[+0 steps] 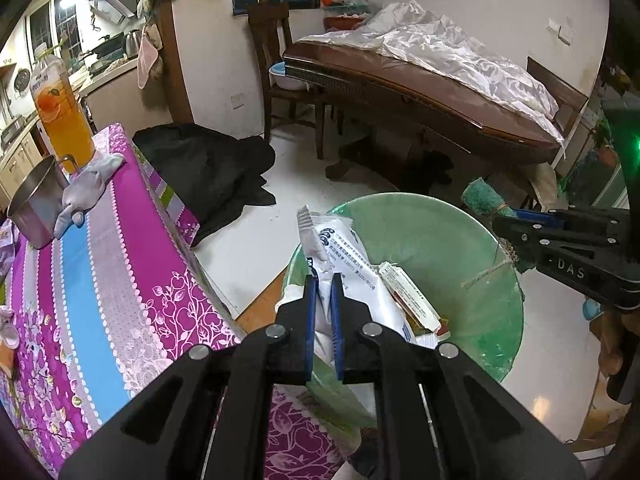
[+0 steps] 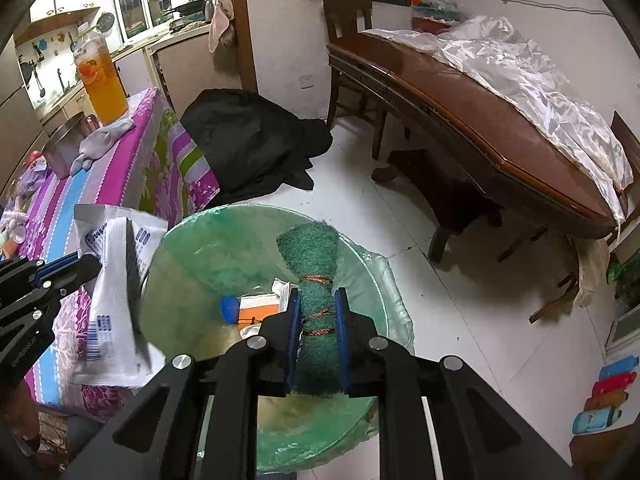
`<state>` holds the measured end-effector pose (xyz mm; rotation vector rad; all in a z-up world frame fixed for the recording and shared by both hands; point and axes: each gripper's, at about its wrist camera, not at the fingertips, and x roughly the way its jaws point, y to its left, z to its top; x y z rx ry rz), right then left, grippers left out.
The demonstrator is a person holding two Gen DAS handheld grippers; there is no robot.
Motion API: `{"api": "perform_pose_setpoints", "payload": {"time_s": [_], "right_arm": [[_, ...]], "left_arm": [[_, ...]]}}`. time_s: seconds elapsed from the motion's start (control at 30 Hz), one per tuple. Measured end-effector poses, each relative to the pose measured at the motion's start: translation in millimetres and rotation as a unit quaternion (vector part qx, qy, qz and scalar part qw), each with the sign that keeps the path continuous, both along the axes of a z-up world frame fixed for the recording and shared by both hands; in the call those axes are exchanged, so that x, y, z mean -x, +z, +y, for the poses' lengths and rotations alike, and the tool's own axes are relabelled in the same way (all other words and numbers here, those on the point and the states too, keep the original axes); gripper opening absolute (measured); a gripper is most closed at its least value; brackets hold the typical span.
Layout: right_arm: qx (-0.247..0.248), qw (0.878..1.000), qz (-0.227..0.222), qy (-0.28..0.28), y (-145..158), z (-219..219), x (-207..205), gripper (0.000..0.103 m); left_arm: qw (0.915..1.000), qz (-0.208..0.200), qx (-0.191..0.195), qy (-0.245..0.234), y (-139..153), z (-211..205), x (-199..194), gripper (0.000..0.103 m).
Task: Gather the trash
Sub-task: 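Open both grippers to drop the wrapper and cloth into the green bin, then move both tools back over the table toward the blue box and orange carton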
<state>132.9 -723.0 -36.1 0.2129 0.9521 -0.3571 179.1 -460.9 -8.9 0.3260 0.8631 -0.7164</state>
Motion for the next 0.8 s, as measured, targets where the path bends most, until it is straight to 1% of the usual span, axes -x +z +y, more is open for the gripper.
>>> {"api": "perform_pose_setpoints", "payload": {"time_s": [0.03,0.07,0.1,0.13,0.47,0.57,0.6,0.7,0.73,0.77,0.8], "right_arm": [[0.0,1.0,-0.002,0.0,1,0,0,0.031],[0.0,1.0,-0.004,0.0,1,-1,1,0.038],[-0.001,1.0,-0.008,-0.002,3,-1,2,0.038],[-0.001,1.0,-0.01,-0.002,3,-1,3,0.038],[0.0,1.0,-0.027,-0.003,14,3,10,0.039],[0.011,0.999,-0.047,-0.001,24,14,16,0.04],[0.016,0.998,-0.061,0.001,29,22,19,0.04],[0.044,0.993,-0.109,0.014,45,53,30,0.046],[0.056,0.99,-0.128,0.019,51,66,34,0.051],[0.063,0.987,-0.145,0.024,55,78,37,0.06],[0.068,0.984,-0.165,0.031,58,90,42,0.065]], "left_arm": [[1.0,-0.003,-0.001,0.003,0,0,0,0.013],[1.0,-0.005,-0.001,0.006,1,0,0,0.029],[0.9999,-0.007,0.0,0.008,2,1,0,0.047],[0.9999,-0.011,0.002,0.01,3,1,0,0.051],[0.9999,-0.005,0.009,0.009,4,9,1,0.051],[0.9998,-0.003,0.015,0.013,5,21,0,0.051],[0.9998,-0.002,0.017,0.015,5,24,-1,0.051],[0.9995,-0.009,0.018,0.025,6,44,-3,0.051],[0.9993,-0.013,0.018,0.032,7,53,-4,0.051],[0.999,-0.016,0.018,0.038,7,63,-7,0.051],[0.9987,-0.018,0.02,0.044,8,72,-8,0.051]]}}
